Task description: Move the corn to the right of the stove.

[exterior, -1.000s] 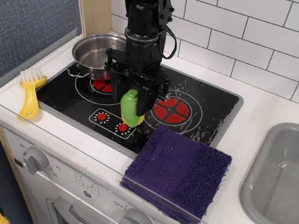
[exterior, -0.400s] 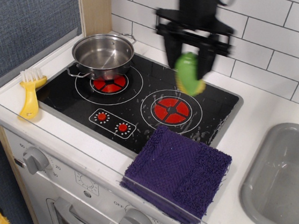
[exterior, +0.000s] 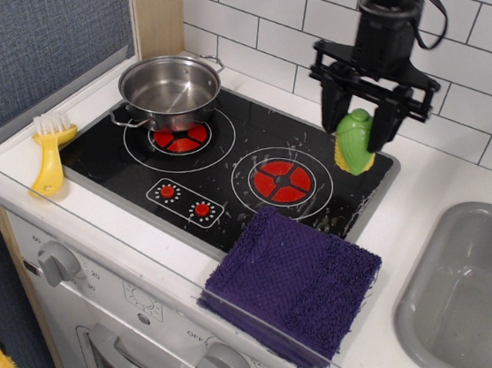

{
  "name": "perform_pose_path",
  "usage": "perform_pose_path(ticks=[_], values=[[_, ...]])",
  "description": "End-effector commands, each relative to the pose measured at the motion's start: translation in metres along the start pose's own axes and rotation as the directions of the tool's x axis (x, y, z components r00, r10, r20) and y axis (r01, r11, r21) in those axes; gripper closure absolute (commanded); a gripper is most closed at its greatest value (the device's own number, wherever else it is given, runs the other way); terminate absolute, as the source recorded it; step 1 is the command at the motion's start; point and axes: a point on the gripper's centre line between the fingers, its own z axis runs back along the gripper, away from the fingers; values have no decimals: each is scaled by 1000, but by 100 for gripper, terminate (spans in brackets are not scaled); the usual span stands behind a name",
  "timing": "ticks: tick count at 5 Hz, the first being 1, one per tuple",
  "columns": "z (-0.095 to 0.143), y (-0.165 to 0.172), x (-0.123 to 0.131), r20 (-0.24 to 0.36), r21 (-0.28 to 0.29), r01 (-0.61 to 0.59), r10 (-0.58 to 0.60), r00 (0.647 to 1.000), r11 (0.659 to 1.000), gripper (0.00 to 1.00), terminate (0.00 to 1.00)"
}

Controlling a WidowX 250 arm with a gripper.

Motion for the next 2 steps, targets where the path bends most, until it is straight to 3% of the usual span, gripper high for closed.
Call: perform_pose_path(ticks=[1,2], values=[[2,1,25,77,19,-4,3,997,1000,100,0],[-3,3,29,66,20,-8,6,998,1000,100,0]])
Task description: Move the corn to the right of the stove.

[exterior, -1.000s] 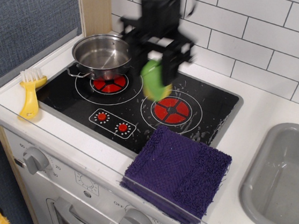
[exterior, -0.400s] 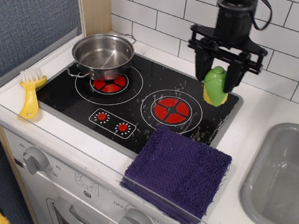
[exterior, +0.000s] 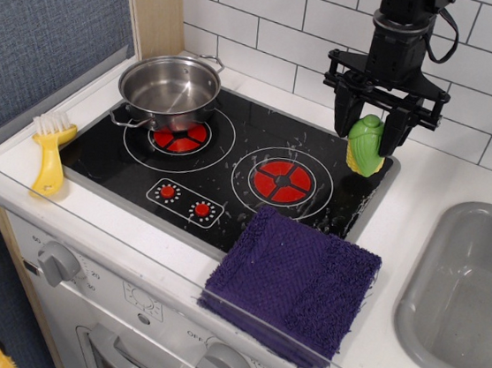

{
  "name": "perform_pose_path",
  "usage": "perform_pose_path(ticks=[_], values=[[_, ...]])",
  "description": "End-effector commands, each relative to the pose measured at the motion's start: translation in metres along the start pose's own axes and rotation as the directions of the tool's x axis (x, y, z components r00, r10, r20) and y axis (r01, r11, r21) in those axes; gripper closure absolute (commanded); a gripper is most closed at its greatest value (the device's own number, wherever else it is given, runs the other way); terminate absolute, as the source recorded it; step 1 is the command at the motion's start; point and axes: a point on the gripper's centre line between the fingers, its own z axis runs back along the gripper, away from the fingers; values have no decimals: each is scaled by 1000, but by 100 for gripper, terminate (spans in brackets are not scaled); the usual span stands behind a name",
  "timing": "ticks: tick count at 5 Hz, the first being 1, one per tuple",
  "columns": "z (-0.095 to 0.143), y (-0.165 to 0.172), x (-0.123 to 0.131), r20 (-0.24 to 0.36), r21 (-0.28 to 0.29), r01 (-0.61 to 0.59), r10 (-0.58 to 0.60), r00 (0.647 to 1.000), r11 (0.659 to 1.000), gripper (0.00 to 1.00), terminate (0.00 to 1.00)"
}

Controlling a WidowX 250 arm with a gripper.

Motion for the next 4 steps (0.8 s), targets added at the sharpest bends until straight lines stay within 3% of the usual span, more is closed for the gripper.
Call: perform_pose_path(ticks=[1,2,3,4], values=[[7,1,7,27,9,10,-10,1000,1000,100,0],[1,0,5,7,23,21,-21,1000,1000,100,0],[0,-3,1,-15,30,31,-31,999,999,0,0],[8,-5,1,-11,25,40,-39,999,999,0,0]])
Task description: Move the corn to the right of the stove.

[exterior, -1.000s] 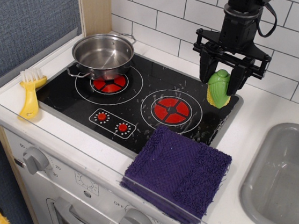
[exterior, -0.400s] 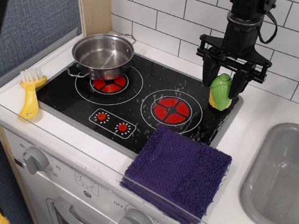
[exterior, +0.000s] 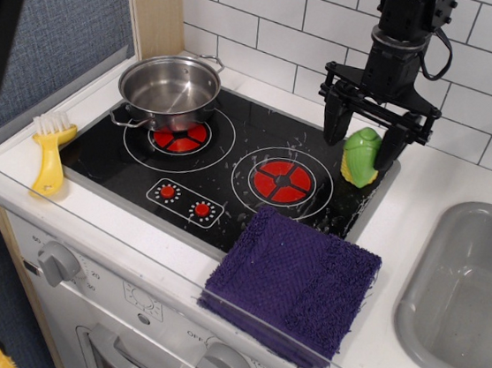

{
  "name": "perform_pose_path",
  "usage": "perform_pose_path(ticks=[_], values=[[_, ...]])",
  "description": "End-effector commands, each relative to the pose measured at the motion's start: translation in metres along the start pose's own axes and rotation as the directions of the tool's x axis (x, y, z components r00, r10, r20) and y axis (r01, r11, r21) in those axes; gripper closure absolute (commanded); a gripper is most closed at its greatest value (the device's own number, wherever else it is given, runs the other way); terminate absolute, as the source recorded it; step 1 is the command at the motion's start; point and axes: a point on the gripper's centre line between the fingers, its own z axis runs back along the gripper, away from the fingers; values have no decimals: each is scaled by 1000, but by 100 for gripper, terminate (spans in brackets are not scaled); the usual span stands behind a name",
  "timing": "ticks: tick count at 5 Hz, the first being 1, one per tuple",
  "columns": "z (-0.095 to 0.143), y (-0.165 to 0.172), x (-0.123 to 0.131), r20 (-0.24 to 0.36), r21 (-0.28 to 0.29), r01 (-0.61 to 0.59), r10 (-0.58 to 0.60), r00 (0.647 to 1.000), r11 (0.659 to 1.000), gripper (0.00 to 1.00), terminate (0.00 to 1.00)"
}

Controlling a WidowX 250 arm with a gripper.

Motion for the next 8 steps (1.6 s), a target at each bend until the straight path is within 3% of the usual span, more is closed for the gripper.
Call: perform_pose_path(ticks=[1,2,8], values=[[43,-5,2,104,-24,22,-20,994,999,0,0],[62,-5,-4,148,-41,28,-22,989,999,0,0],[61,4,-20,132,-31,52,-48,990,998,0,0]])
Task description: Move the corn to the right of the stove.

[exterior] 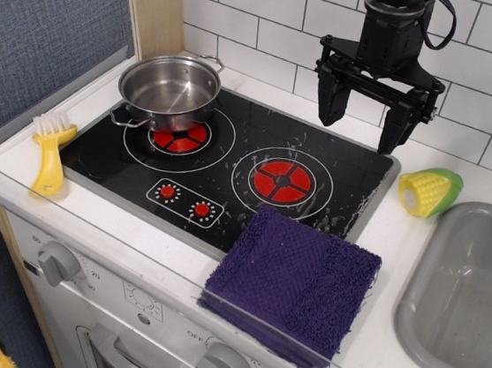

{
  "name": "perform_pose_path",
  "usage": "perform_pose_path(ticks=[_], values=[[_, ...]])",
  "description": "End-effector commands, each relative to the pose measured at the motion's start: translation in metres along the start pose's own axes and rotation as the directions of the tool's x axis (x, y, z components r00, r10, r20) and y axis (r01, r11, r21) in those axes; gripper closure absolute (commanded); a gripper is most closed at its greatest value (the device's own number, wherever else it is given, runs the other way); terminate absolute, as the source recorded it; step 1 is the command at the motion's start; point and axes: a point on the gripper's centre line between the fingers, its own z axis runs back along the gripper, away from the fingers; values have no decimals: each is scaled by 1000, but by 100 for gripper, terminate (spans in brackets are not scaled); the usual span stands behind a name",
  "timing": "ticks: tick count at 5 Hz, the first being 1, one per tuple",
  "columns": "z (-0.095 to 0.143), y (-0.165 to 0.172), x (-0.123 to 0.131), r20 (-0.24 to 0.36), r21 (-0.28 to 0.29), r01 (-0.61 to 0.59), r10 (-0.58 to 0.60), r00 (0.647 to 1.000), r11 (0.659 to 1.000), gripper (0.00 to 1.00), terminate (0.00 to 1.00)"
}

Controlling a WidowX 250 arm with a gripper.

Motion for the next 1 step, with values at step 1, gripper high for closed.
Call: perform_pose_path(ticks=[1], values=[[25,4,2,72,3,-2,1,997,1000,0,100]])
